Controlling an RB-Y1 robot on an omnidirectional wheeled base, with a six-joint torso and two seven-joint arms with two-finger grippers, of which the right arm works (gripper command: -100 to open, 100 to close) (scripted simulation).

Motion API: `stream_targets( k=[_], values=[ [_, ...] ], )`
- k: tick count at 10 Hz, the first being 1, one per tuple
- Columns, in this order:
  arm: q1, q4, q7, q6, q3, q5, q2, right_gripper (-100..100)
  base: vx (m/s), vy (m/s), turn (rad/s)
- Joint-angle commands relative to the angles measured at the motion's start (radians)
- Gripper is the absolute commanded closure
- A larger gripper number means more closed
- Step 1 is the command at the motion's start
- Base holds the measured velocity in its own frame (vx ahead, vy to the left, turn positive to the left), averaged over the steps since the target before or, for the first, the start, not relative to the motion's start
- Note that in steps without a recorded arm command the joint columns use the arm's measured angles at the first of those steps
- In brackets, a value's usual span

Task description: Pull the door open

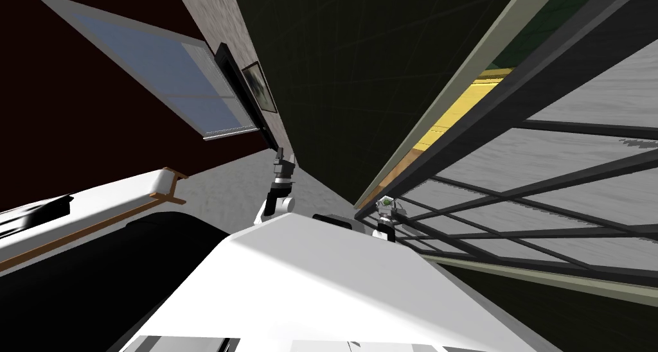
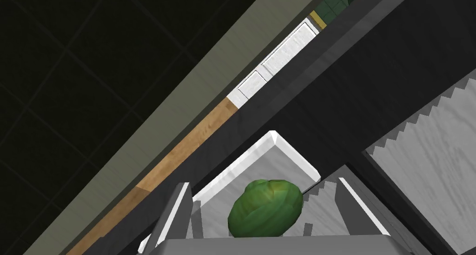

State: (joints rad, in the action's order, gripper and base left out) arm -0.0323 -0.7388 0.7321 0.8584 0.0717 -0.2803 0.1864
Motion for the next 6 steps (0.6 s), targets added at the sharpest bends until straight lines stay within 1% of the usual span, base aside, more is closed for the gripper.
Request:
stream_targets(
  k=[1,2,3,4,5,6],
  values=[
    [0.007,0.014,0.028,0.009,-0.005,-0.009,0.0,-100,-0.039,0.017,0.014],
    [0.009,0.012,0.069,0.007,-0.012,-0.028,-0.002,-100,-0.054,-0.009,0.038],
    [0.01,0.01,0.095,0.005,-0.019,-0.048,-0.004,-100,-0.073,-0.026,0.072],
    [0.01,0.01,0.11,0.005,-0.019,-0.048,-0.004,-100,-0.061,-0.022,0.031],
    [0.012,0.008,0.147,0.003,-0.027,-0.067,-0.007,-100,-0.067,-0.022,0.037],
    [0.012,0.008,0.151,0.003,-0.027,-0.067,-0.007,-100,-0.054,-0.012,0.024]
  ],
)
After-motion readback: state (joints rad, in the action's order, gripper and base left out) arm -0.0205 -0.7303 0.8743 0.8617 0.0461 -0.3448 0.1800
